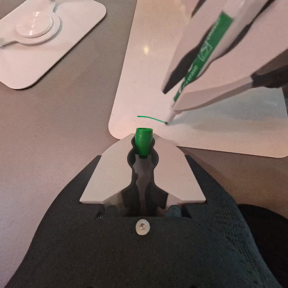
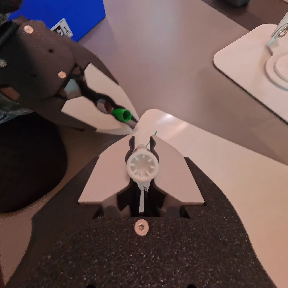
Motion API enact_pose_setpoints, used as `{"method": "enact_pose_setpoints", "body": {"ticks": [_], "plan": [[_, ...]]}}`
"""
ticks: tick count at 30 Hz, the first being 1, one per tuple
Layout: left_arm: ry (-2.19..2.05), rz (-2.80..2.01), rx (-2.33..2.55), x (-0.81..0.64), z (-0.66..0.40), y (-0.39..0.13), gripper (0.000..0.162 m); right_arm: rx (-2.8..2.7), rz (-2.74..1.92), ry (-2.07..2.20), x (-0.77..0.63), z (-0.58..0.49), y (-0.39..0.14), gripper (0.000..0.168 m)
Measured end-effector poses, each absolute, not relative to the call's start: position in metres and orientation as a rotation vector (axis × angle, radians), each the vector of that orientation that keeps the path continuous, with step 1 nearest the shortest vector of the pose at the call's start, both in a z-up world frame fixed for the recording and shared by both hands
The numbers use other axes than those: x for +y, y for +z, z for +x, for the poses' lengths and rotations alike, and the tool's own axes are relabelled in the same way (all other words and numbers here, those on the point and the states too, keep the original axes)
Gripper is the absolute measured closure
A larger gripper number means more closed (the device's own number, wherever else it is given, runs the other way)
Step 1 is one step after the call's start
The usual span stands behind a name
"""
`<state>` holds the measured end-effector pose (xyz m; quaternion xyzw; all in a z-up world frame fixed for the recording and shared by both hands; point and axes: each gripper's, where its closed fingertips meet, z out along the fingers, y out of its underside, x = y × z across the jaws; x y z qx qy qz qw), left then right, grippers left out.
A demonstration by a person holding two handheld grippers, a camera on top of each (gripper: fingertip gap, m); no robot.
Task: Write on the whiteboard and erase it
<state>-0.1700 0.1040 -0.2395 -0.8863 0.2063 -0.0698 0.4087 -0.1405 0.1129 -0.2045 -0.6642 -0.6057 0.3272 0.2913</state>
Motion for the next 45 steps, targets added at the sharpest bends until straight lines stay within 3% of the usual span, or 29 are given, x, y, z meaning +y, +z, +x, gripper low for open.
{"method": "enact_pose_setpoints", "body": {"ticks": [45], "plan": [[-0.145,-2.237,0.6,0.102,-0.164,-0.246,0.147,-1.476,-1.776,0.836,0.157,-0.152,-0.197,0.149]]}}
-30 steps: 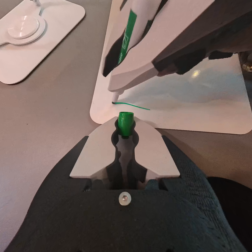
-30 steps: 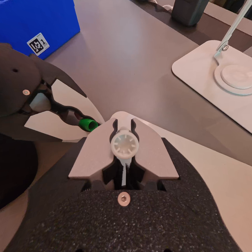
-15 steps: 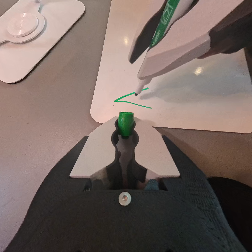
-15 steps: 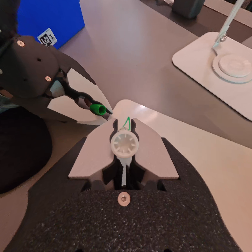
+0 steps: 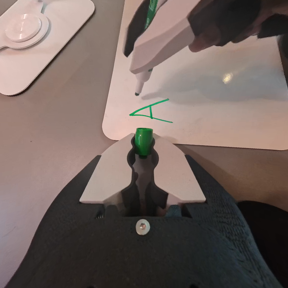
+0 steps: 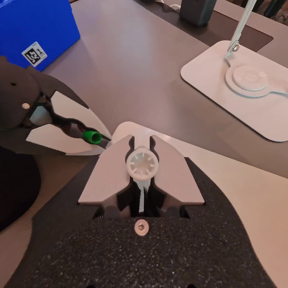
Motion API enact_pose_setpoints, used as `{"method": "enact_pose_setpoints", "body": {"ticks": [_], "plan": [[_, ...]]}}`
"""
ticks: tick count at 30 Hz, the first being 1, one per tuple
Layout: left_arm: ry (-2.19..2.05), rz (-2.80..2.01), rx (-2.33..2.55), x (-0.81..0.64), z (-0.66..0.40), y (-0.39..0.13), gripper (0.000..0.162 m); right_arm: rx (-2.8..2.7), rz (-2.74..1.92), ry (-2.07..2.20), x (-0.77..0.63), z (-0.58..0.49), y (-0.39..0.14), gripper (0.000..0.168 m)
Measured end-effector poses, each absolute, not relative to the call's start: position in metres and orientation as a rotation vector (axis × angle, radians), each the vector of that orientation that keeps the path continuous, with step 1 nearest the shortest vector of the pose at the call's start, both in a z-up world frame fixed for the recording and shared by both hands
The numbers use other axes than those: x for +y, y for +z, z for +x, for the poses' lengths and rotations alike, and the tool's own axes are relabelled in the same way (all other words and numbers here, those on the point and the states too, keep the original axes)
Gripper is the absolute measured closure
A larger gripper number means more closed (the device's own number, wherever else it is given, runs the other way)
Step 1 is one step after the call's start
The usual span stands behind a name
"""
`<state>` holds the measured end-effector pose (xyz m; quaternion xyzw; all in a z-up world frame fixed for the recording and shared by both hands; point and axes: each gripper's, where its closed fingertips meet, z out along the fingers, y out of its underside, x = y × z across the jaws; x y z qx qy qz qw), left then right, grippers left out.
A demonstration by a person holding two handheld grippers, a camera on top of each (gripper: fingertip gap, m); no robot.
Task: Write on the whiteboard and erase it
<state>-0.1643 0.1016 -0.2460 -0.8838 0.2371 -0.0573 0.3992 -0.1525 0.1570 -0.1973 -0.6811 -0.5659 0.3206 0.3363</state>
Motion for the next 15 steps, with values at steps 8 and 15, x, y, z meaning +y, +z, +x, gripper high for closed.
{"method": "enact_pose_setpoints", "body": {"ticks": [8,15], "plan": [[-0.142,-2.242,0.609,0.101,-0.164,-0.248,0.146,-1.463,-1.819,0.822,0.163,-0.149,-0.205,0.149],[-0.146,-2.243,0.608,0.102,-0.163,-0.248,0.147,-1.486,-1.841,0.795,0.146,-0.118,-0.206,0.149]]}}
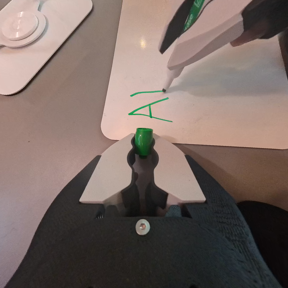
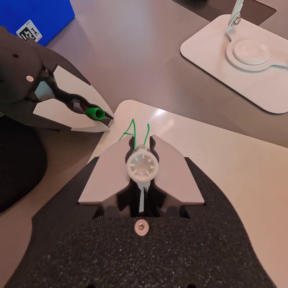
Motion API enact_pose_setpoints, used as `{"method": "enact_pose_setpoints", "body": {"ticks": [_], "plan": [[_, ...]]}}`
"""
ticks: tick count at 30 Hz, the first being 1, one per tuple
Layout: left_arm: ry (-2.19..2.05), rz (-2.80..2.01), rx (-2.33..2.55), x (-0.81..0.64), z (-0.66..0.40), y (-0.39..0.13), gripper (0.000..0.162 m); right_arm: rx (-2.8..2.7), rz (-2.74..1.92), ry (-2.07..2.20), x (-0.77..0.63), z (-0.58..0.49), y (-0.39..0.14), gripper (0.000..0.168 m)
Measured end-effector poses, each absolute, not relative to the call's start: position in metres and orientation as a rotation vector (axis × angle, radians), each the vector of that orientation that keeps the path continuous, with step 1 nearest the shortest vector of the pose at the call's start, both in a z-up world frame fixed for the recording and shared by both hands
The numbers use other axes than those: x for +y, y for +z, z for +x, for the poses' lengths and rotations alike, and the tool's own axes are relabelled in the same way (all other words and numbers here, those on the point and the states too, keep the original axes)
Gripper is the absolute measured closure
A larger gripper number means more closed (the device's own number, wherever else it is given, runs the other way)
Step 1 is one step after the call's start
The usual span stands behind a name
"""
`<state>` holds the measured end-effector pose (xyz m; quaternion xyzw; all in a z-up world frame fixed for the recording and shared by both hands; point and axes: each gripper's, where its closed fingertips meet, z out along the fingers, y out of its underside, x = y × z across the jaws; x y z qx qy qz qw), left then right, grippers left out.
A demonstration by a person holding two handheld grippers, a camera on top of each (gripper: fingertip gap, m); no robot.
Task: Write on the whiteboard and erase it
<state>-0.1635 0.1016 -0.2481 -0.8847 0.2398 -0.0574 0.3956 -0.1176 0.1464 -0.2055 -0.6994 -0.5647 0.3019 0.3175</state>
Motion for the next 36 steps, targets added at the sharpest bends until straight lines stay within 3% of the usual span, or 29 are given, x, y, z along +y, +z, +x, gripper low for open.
{"method": "enact_pose_setpoints", "body": {"ticks": [12,28,36], "plan": [[-0.143,-2.241,0.618,0.101,-0.163,-0.248,0.147,-1.444,-1.802,0.79,0.17,-0.155,-0.205,0.149],[-0.149,-2.24,0.603,0.102,-0.164,-0.248,0.146,-1.39,-1.911,0.665,0.192,-0.111,-0.206,0.149],[-0.146,-2.238,0.606,0.102,-0.163,-0.248,0.147,-1.497,-1.853,0.775,0.145,-0.126,-0.204,0.149]]}}
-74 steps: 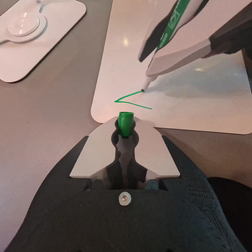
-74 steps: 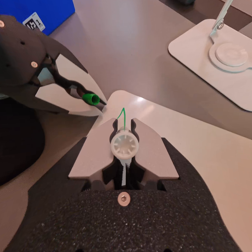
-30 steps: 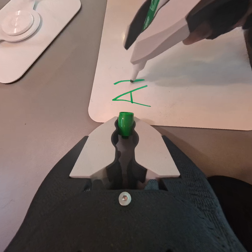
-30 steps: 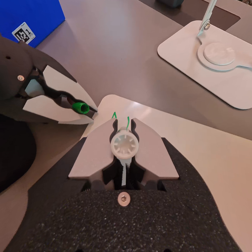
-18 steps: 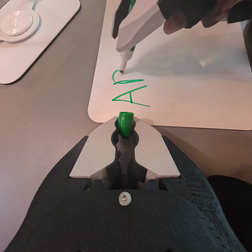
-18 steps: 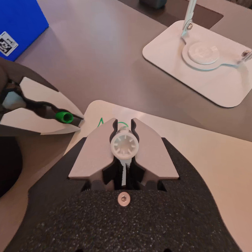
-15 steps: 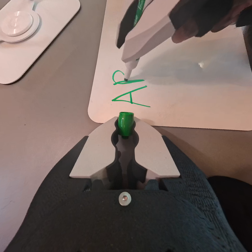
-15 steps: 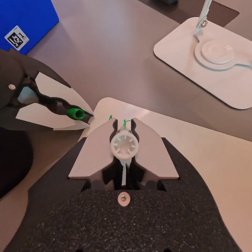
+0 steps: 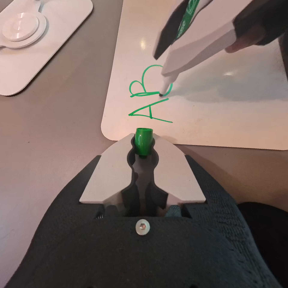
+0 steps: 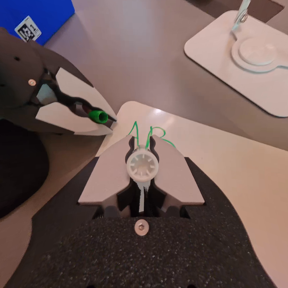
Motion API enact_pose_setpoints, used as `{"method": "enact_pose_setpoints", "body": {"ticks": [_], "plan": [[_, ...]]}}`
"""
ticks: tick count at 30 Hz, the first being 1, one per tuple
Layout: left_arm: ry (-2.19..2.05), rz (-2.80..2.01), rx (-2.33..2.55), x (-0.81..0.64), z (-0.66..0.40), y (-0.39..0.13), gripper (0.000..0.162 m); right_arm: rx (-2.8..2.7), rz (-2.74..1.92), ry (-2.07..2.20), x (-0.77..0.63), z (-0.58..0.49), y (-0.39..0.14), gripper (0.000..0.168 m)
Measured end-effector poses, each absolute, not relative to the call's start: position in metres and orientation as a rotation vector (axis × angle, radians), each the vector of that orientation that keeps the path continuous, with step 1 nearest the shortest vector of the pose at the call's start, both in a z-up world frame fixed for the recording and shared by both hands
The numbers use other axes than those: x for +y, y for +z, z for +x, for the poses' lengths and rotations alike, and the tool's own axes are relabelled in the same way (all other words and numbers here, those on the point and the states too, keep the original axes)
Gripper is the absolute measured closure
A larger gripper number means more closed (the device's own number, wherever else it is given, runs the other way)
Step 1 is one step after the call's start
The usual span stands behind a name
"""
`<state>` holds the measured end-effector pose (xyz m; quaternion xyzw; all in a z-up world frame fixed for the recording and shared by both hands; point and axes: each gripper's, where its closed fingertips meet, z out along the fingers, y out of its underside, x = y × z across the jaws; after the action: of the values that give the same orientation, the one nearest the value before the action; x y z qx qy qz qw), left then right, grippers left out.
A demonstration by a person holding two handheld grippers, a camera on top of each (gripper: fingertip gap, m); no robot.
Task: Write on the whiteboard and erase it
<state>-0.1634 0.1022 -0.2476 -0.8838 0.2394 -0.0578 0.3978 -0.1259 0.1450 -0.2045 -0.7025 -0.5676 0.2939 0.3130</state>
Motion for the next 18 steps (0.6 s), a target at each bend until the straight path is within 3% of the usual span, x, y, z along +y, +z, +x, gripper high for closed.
{"method": "enact_pose_setpoints", "body": {"ticks": [5,18], "plan": [[-0.15,-2.239,0.597,0.103,-0.165,-0.248,0.147,-1.373,-1.841,0.727,0.185,-0.115,-0.185,0.149],[-0.153,-2.239,0.602,0.102,-0.164,-0.248,0.146,-1.305,-1.84,0.749,0.227,-0.121,-0.199,0.149]]}}
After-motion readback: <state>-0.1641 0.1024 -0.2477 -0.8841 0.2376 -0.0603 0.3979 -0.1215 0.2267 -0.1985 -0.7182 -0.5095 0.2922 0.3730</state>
